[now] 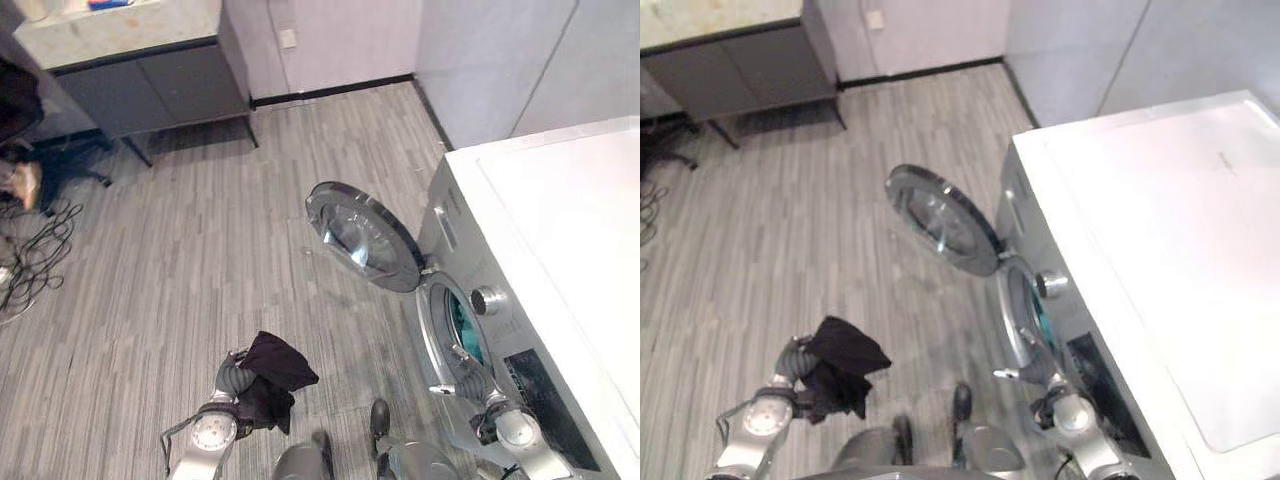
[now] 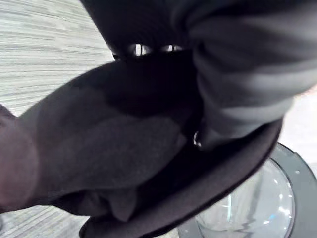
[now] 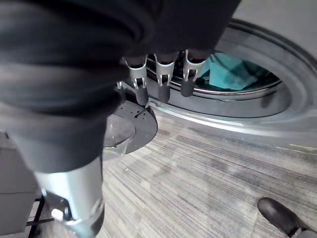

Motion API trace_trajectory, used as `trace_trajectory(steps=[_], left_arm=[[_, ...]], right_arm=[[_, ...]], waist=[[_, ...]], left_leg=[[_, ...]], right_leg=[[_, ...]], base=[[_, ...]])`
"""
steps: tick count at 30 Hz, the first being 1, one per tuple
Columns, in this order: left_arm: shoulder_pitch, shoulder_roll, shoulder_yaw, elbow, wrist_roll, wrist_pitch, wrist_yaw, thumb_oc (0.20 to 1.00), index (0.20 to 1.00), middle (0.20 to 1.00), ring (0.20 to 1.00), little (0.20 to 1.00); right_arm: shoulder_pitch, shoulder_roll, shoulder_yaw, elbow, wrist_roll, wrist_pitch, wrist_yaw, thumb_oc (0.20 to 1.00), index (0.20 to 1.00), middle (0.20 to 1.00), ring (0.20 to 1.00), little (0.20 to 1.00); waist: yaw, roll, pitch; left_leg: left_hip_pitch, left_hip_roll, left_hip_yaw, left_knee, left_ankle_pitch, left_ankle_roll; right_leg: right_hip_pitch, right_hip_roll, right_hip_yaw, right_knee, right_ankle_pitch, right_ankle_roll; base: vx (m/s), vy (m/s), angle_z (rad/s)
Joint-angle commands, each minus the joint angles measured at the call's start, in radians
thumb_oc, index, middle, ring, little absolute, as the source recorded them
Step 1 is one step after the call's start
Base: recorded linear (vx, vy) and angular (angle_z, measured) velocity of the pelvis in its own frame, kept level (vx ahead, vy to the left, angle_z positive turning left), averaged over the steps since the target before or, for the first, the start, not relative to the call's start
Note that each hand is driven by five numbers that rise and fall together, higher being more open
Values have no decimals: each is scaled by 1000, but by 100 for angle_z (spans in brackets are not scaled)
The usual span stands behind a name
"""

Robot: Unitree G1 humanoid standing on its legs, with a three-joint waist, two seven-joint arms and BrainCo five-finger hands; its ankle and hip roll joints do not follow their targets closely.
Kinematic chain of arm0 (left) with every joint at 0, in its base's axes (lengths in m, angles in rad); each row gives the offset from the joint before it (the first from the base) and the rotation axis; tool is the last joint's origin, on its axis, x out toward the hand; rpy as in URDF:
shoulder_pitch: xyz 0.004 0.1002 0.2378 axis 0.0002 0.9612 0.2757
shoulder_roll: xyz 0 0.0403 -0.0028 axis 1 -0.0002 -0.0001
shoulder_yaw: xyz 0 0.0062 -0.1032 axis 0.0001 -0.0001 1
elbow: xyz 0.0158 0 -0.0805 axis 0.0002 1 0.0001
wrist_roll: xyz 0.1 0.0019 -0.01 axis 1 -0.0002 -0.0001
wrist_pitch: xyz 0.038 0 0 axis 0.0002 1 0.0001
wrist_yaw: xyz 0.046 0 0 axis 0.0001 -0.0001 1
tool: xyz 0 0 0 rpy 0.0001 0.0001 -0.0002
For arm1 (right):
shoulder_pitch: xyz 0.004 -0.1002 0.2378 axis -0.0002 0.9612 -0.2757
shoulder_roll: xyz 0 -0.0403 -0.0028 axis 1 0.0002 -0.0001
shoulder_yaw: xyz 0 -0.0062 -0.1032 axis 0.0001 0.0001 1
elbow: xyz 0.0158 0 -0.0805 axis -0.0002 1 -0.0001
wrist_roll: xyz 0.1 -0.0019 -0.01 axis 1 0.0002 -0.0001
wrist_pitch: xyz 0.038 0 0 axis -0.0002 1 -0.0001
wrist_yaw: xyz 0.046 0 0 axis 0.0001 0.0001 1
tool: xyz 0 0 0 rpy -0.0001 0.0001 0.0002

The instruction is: Grab the laundry basket,head to the washer,open it,put in the laundry and shut it.

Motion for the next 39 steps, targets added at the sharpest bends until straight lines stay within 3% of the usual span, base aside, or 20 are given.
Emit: trace_trajectory(steps=[1,5,13,14,15,16,17,19,20,21,23,25,27,31,32,33,35,36,38,39], left_arm=[[19,55,30,-82,-3,-46,21,200,200,200,200,200],[15,53,11,-84,-14,-51,20,200,200,200,200,200],[-3,100,-10,-75,31,-44,-1,200,200,200,200,200],[-6,114,2,-83,31,-45,9,200,200,200,200,200],[-7,115,2,-83,31,-45,9,200,200,200,200,200],[-6,118,7,-84,31,-44,10,200,200,200,200,200],[-1,118,20,-88,27,-43,13,200,200,200,200,200],[9,112,28,-75,26,-39,10,200,200,200,200,200],[8,112,28,-75,27,-40,10,200,200,200,200,200],[23,111,38,-74,24,-37,7,200,200,200,200,200],[29,106,32,-72,24,-35,1,200,200,200,200,200],[31,93,17,-58,30,-37,-17,200,200,200,200,200],[29,88,13,-53,30,-36,-21,200,200,200,200,200],[32,77,2,-47,34,-32,-32,200,200,200,200,200],[21,64,-8,-30,19,-32,-20,200,200,200,200,200],[20,64,-8,-29,19,-32,-20,200,200,200,200,200],[6,60,-17,-16,8,-31,-6,200,200,200,200,200],[5,60,-17,-15,8,-32,-6,200,200,200,200,200],[-5,59,-31,-18,-4,-35,4,200,200,200,200,200],[-6,59,-31,-18,-5,-35,4,200,200,200,200,200]], right_arm=[[-76,-100,-78,8,-3,-29,-31,1000,1000,1000,1000,1000],[-80,-99,-68,18,-13,-33,-35,1000,1000,1000,1000,1000],[-79,-64,-62,56,-30,-26,-19,1000,1000,1000,1000,1000],[-102,-52,-52,54,-35,-27,-18,1000,1000,1000,1000,1000],[-102,-52,-52,54,-35,-27,-18,1000,1000,1000,1000,1000],[-109,-45,-47,53,-36,-28,-15,1000,1000,1000,1000,1000],[-119,-41,-42,47,-39,-33,-11,1000,1000,1000,1000,1000],[-124,-42,-33,50,-49,-31,-10,1000,1000,1000,1000,1000],[-125,-42,-34,50,-49,-31,-10,1000,1000,1000,1000,1000],[-135,-49,-31,50,-54,-30,-12,1000,1000,1000,1000,1000],[-129,-50,-33,53,-57,-26,-14,1000,1000,1000,1000,1000],[-108,-58,-48,55,-56,-24,-19,1000,1000,1000,1000,1000],[-102,-66,-58,56,-54,-22,-22,1000,1000,1000,1000,1000],[-81,-81,-77,54,-46,-20,-29,1000,1000,1000,1000,1000],[-88,-93,-84,77,-31,-13,-40,1000,1000,1000,1000,1000],[-89,-93,-85,77,-31,-13,-40,1000,1000,1000,1000,1000],[-92,-101,-93,89,-15,-14,-51,1000,1000,1000,1000,1000],[-93,-100,-93,89,-15,-14,-51,1000,1000,1000,1000,1000],[-97,-105,-97,116,-13,-14,-67,1000,1000,1000,1000,1000],[-98,-105,-97,117,-13,-15,-67,1000,1000,1000,1000,1000]], waist=[[58,-18,3],[69,-9,-6],[36,-17,-43],[50,-17,-33],[52,-17,-34],[60,-14,-33],[77,-5,-30],[86,4,-34],[87,3,-30],[96,4,-42],[89,2,-40],[59,-8,-46],[51,-9,-49],[34,-10,-47],[51,-13,-29],[50,-13,-30],[64,-22,-23],[62,-24,-25],[80,-12,-11],[79,-13,-14]], left_leg=[[-10,-17,-113,-76,136,0],[-17,-28,-232,-117,151,-3],[70,-23,-84,-118,90,58],[98,-8,-12,-136,73,62],[95,-6,-10,-138,77,62],[110,1,19,-150,75,61],[146,18,83,-172,69,57],[187,27,133,-187,48,49],[176,26,147,-184,68,55],[210,34,193,-196,36,51],[221,36,207,-192,31,51],[228,26,228,-154,1,51],[222,30,239,-116,-15,42],[196,75,245,42,-33,22],[125,82,162,152,30,11],[125,80,162,150,32,11],[70,46,43,79,7,14],[68,43,43,74,13,15],[39,14,-86,-26,66,-1],[36,12,-87,-31,72,0]], right_leg=[[19,-26,21,96,-152,145],[38,-5,123,133,-189,149],[5,-48,225,218,-187,192],[-39,-75,137,248,-168,211],[-43,-74,139,246,-164,211],[-55,-97,54,258,-160,216],[-59,-152,-148,283,-170,204],[-58,-176,-295,296,-193,198],[-64,-180,-309,290,-173,188],[-58,-201,-415,294,-187,194],[-62,-195,-414,291,-186,193],[-47,-158,-333,205,-171,199],[-37,-151,-317,177,-162,197],[-1,-120,-266,128,-162,172],[22,-89,-219,100,-159,141],[21,-90,-219,100,-159,141],[32,-100,-162,100,-164,153],[28,-102,-163,100,-162,153],[37,-88,-109,111,-175,160],[32,-89,-111,110,-173,160]], base=[[238,125,-134],[221,177,-104],[142,257,-95],[-40,105,-118],[-37,138,-188],[-12,131,-173],[-8,180,-155],[48,136,-96],[125,77,-173],[36,44,-165],[103,-11,-89],[115,-97,-73],[91,-92,-18],[86,-75,-50],[-10,-22,-84],[52,38,-102],[111,107,-89],[85,77,-53],[95,114,-34],[78,133,-36]])
